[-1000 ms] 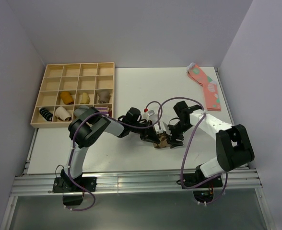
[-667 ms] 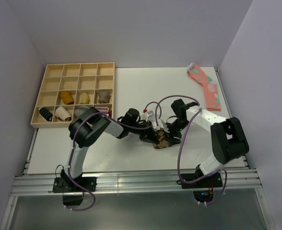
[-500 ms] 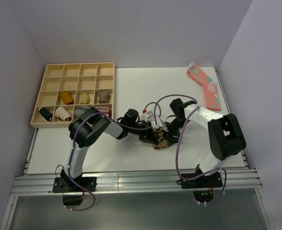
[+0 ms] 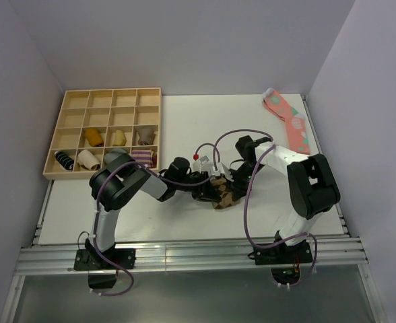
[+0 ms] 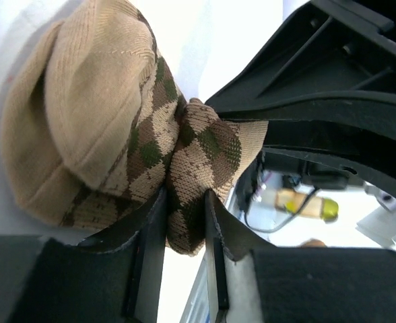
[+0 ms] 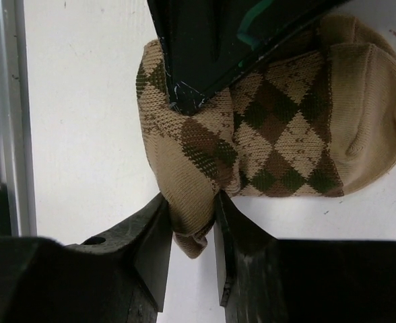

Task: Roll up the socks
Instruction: Roll the sock at the center of the board.

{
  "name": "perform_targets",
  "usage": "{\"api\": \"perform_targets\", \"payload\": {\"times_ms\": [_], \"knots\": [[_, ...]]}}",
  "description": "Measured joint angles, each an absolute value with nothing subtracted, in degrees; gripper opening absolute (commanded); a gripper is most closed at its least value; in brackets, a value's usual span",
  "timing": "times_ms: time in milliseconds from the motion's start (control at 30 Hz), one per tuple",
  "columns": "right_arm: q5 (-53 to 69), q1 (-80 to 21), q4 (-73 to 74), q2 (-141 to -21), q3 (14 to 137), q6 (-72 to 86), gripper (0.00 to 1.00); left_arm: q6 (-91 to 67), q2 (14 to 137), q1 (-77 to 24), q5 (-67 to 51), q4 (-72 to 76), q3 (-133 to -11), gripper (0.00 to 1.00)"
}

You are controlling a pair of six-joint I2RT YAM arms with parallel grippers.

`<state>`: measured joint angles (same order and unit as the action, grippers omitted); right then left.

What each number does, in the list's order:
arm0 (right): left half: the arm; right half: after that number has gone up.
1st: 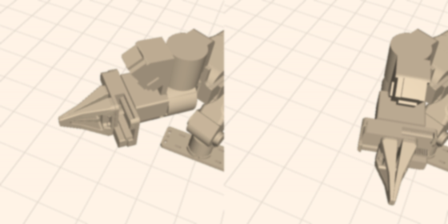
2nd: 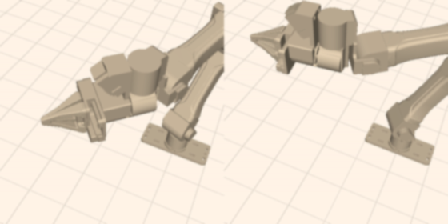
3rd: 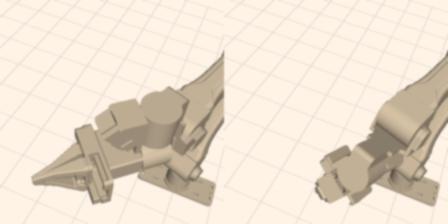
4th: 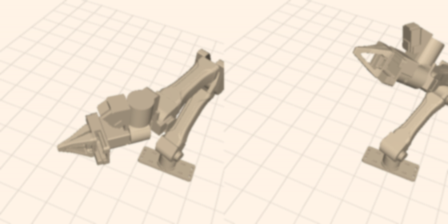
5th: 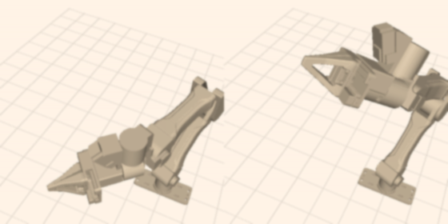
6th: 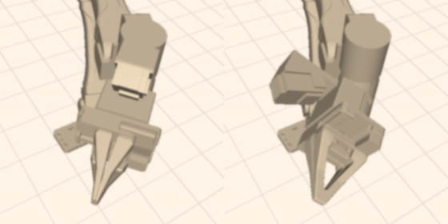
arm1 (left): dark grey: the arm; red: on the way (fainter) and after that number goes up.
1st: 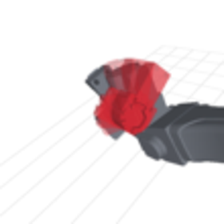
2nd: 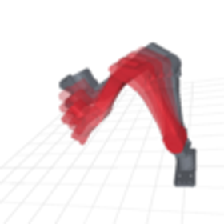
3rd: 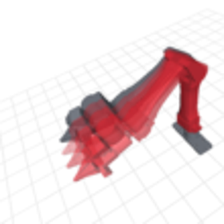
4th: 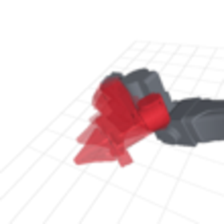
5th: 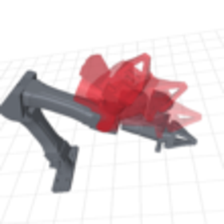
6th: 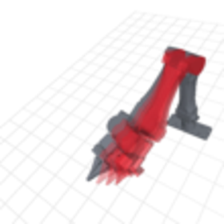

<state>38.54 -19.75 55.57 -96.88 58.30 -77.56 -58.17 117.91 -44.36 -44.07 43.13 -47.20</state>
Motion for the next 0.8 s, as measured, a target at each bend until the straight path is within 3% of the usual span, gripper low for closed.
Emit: {"api": "perform_targets", "payload": {"times_ms": [567, 800], "knots": [[38.2, -20.2, 54.6, -96.9, 59.6, -77.4, 0.31, -57.7, 111.5, -45.4, -26.6, 53.0, -37.0, 0.32], [36.8, -20.1, 55.0, -96.9, 59.6, -77.4, 0.31, -57.5, 107.2, -45.2, -17.3, 53.1, -31.5, 0.22]]}}
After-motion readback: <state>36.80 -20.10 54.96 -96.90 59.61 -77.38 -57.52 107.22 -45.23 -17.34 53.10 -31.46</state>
